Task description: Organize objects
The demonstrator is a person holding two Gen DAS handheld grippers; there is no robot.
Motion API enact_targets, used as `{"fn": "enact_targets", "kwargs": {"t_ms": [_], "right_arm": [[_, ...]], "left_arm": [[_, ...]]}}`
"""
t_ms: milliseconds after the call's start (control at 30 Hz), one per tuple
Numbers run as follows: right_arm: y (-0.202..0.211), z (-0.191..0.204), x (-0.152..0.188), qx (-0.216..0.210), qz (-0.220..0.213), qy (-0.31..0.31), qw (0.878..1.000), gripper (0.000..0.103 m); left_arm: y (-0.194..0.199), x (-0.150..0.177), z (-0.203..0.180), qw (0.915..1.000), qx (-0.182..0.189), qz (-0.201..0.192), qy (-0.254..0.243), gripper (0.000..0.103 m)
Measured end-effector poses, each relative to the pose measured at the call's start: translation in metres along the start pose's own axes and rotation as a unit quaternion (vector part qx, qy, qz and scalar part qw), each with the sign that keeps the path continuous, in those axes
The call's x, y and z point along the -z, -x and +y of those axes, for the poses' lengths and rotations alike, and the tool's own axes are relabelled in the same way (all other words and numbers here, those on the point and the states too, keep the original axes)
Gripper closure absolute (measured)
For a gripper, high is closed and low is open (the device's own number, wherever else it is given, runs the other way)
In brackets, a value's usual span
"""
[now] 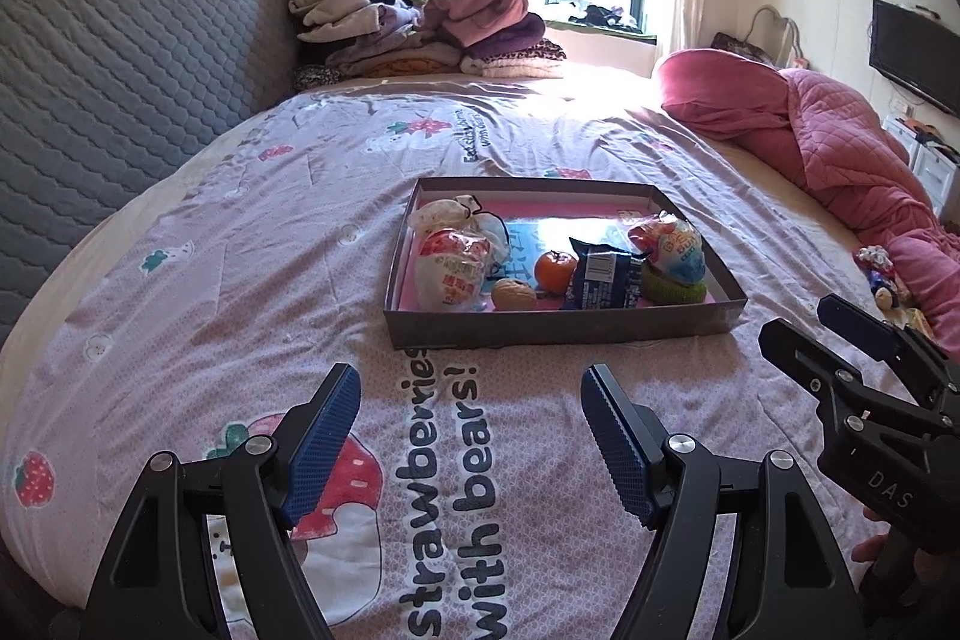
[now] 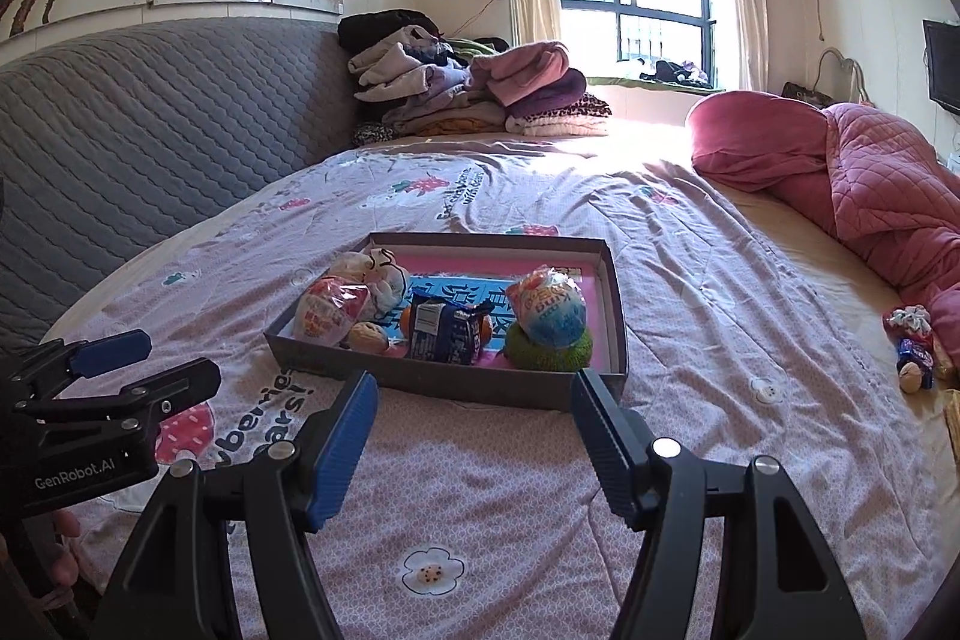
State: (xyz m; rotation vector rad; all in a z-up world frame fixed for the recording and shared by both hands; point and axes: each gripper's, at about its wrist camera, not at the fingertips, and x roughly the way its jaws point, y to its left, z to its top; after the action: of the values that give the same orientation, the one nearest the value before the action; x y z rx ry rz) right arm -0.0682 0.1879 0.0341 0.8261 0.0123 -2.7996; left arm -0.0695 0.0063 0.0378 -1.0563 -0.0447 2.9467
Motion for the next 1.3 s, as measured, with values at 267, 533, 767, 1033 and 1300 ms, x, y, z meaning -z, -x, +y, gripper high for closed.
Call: {"fn": "enact_targets", "kwargs": {"t_ms": [267, 533, 767, 1033, 1300], "right_arm": [[-0.006, 0.002, 0.005, 0.004, 0.005, 0.005, 1.000, 0.037], [-0.010, 0.001, 0.010, 0.007, 0.015, 0.005, 1.000, 0.037], [-0.019, -0.002, 0.016, 0.013, 0.023, 0.003, 1.000, 0.037], [-0.028, -0.006, 0.024, 0.018, 0.032, 0.000, 0.999, 0.037], [-0.031, -0.007, 0.029, 0.021, 0.030, 0.002, 0.999, 0.037]], "left_arm": [[-0.011, 0.009, 0.002, 0.9999, 0.003, 0.011, 0.004, 0.026], [-0.016, 0.012, 0.005, 0.9999, 0.009, 0.010, 0.008, 0.026], [-0.025, 0.016, 0.007, 0.9997, 0.007, 0.017, 0.013, 0.026], [-0.037, 0.024, 0.010, 0.9996, -0.001, 0.025, 0.013, 0.026], [-0.046, 0.027, 0.012, 0.9995, -0.015, 0.024, 0.011, 0.026]]}}
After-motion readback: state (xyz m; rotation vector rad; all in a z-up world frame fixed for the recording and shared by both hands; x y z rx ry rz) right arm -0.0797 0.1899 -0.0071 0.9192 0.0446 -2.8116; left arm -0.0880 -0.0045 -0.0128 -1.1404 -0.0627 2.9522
